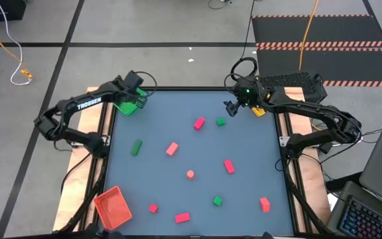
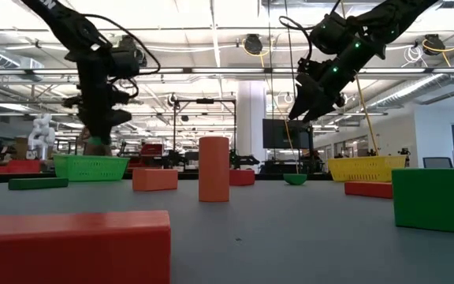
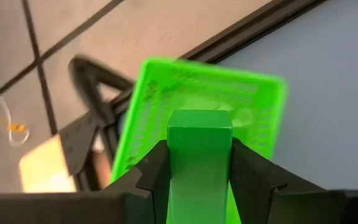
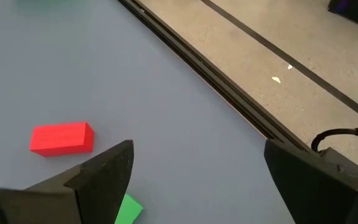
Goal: Sort & place blocks by color
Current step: Put the green block into the green bin
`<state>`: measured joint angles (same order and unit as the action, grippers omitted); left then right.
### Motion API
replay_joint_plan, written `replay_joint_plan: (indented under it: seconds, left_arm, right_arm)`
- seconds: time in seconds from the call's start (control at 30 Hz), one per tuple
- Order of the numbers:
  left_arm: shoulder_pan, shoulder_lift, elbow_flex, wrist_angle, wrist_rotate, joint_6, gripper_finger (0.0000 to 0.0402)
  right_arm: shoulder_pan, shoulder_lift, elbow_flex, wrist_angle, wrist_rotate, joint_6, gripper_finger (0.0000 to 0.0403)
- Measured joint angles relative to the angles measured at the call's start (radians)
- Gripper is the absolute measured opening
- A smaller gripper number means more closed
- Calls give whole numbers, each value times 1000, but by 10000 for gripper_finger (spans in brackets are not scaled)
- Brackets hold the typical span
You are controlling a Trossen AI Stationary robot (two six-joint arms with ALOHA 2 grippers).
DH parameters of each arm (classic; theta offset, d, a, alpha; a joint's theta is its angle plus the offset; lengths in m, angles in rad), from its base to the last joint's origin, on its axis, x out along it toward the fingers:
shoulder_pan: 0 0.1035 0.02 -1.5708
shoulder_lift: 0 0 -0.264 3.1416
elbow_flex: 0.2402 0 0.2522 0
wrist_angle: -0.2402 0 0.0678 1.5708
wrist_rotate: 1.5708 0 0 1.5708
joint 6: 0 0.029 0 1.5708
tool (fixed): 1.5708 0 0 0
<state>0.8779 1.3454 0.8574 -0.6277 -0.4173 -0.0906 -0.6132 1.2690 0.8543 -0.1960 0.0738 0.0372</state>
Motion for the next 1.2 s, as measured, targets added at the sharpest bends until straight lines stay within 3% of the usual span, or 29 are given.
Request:
replay_joint_plan:
  seconds: [0.23,0.5,0.63,0.87,1.2]
  left_arm:
    - [21,5,0,-18,-3,-8,139]
    - [10,5,0,-48,-2,-27,331]
    - [-8,5,0,-61,7,-51,386]
    - [-99,4,0,-120,137,-117,386]
    - [-346,4,0,-410,183,-374,340]
  right_arm:
    - [0,0,0,2,0,1,354]
    - [0,0,0,2,0,2,354]
    - [0,0,0,2,-1,1,354]
    - [0,0,0,2,-1,0,354]
    - [0,0,0,-1,-1,0,354]
